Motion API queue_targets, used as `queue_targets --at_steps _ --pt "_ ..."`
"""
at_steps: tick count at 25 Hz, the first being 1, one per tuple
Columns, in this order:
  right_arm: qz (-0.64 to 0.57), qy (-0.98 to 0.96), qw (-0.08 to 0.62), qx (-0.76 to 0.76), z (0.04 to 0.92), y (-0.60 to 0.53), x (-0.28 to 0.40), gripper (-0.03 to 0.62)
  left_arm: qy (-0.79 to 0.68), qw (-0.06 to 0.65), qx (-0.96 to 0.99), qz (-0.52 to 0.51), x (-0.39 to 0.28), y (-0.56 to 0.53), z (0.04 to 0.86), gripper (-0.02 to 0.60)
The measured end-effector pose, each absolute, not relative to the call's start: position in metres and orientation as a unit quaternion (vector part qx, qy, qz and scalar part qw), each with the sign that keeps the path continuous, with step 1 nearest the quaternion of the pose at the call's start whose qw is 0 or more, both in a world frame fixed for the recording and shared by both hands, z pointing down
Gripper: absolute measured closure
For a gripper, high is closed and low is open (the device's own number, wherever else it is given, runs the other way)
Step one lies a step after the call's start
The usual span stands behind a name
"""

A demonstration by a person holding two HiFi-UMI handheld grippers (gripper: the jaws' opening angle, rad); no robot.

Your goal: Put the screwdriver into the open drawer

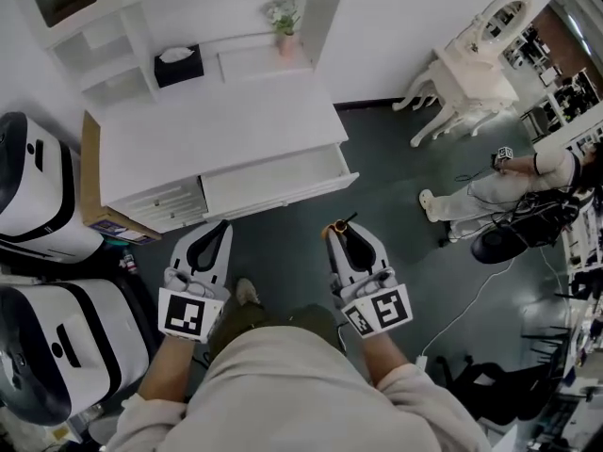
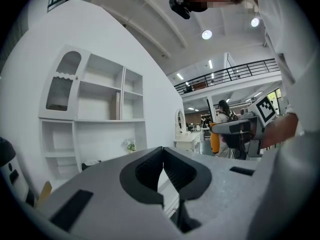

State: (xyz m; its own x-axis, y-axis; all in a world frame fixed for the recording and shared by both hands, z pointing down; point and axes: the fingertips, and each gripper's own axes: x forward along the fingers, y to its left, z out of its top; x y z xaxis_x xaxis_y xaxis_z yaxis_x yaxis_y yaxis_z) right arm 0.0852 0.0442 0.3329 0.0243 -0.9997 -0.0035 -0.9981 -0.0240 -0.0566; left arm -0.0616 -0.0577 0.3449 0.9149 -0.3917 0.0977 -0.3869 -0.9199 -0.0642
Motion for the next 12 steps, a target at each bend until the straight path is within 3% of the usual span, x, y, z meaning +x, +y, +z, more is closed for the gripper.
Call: queue_targets --at_steps 12 --pt "-0.007 0.744 -0.009 -0.668 0.348 -0.013 0.133 0.517 0.251 0.028 -0.965 -0.068 -0.025 -0.091 0.349 0.577"
